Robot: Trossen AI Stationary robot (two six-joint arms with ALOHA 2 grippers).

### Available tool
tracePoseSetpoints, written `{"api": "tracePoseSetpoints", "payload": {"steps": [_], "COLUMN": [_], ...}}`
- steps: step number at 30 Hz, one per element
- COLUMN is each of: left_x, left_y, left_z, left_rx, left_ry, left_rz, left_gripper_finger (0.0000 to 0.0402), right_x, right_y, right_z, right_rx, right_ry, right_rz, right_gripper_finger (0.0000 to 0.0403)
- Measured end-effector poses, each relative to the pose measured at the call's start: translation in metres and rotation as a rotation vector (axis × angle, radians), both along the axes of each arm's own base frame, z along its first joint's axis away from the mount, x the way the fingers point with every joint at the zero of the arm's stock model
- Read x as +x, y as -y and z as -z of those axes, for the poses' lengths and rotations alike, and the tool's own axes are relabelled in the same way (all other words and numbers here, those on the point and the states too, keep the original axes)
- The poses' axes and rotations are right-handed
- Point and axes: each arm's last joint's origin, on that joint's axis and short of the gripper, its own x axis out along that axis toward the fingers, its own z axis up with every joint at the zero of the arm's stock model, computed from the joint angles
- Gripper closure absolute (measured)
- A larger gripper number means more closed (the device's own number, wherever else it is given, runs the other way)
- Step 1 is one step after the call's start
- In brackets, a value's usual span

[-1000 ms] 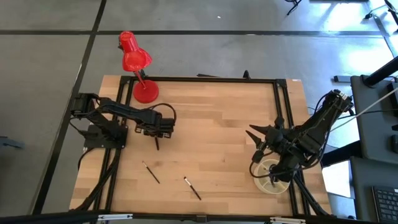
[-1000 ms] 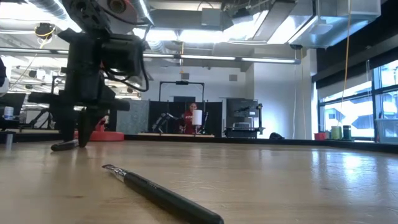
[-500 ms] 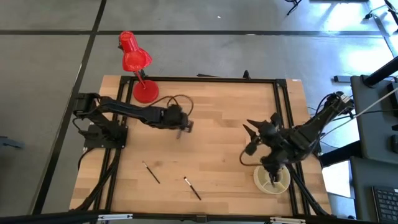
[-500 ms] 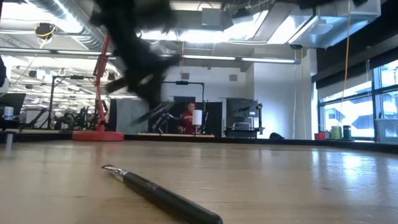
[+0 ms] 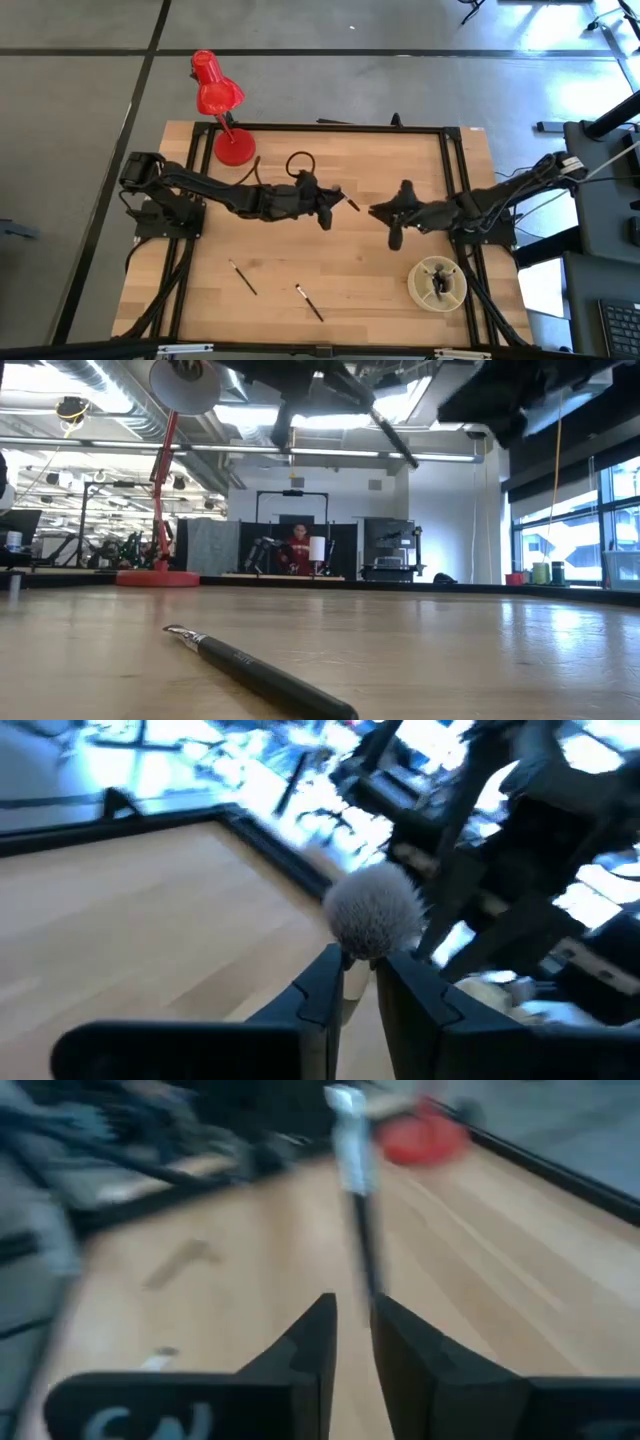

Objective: Pick & Place Makeup Supplies
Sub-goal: Put the makeup brush into the organizer

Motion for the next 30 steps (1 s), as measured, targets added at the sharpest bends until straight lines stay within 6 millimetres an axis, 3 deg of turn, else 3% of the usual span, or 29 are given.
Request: {"api": "tracePoseSetpoints", "payload": {"steps": [7,15,19,25,30], "left_x": [0.008,0.022,0.025,0.025,0.025], "left_y": [0.001,0.007,0.007,0.006,0.005], "left_z": [0.011,0.023,0.027,0.028,0.03], "left_rx": [0.051,0.1,0.112,0.157,0.17], "left_ry": [-0.04,0.015,0.022,0.001,-0.014], "left_rz": [0.128,0.295,0.309,0.301,0.302], "left_gripper_finger": [0.035,0.035,0.035,0.035,0.035], "right_x": [-0.005,0.01,0.02,0.031,0.033], "right_y": [0.009,0.004,0.009,0.017,0.021], "right_z": [-0.002,0.012,0.019,0.019,0.02], "right_rx": [-0.017,-0.016,-0.004,0.014,0.011], "right_ry": [0.093,0.03,0.017,0.061,0.057], "right_rz": [-0.038,-0.197,-0.202,-0.197,-0.191], "right_gripper_finger": [0.0307,0.0206,0.018,0.0212,0.0318]}}
